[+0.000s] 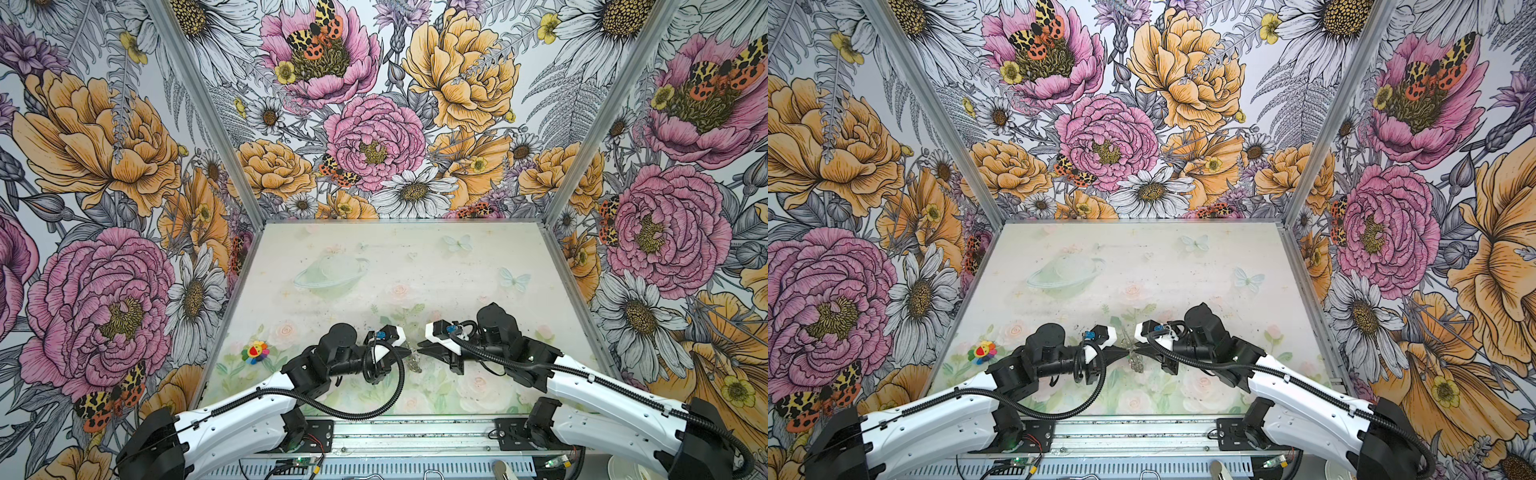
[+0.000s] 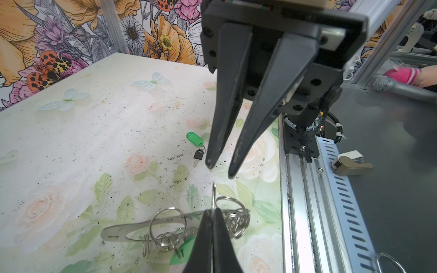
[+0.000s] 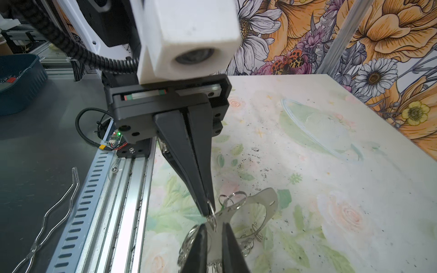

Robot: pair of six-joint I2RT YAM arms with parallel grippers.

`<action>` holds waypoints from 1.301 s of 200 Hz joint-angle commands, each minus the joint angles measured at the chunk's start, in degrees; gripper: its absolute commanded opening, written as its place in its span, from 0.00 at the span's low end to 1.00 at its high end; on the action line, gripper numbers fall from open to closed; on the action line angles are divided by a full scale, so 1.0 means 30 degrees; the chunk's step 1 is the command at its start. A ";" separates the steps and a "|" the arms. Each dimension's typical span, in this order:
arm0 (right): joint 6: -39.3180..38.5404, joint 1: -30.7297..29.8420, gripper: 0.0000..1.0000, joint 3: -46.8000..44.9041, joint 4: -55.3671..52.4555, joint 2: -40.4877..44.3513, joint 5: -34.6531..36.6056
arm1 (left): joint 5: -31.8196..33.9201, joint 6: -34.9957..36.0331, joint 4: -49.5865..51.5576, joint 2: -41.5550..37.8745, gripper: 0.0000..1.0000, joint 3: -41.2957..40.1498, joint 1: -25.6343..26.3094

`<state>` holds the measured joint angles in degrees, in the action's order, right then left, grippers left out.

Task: Attach keys to a key ring
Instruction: Pass the keyring.

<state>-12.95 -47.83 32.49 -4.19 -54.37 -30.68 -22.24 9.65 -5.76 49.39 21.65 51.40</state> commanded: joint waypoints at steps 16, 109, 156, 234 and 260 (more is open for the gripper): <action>-0.0254 -0.0287 0.15 0.0888 -0.0201 -0.0602 -0.0439 | -0.0489 0.0314 -0.0069 0.0134 0.00 0.0664 0.0184; -0.0399 -0.0608 0.14 0.0943 -0.0216 -0.1487 -0.0294 | -0.0631 0.0270 -0.0128 0.0095 0.00 0.0694 0.0221; -0.0432 -0.0667 0.05 0.1152 -0.0216 -0.1748 -0.0303 | -0.0535 0.0255 -0.0268 0.0091 0.00 0.0635 0.0239; -0.0295 -0.0648 0.00 0.1071 -0.0134 -0.1004 -0.0107 | 0.0962 -0.0010 -0.0503 -0.1020 0.10 0.0051 -0.0007; -0.0038 -0.0517 0.00 0.0736 0.0438 -0.0360 -0.0491 | 0.0774 -0.0365 -0.1235 -0.1657 0.18 -0.0609 -0.0372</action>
<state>-14.09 -49.54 34.04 -4.56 -57.80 -31.09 -21.23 9.30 -5.98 46.37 21.34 51.33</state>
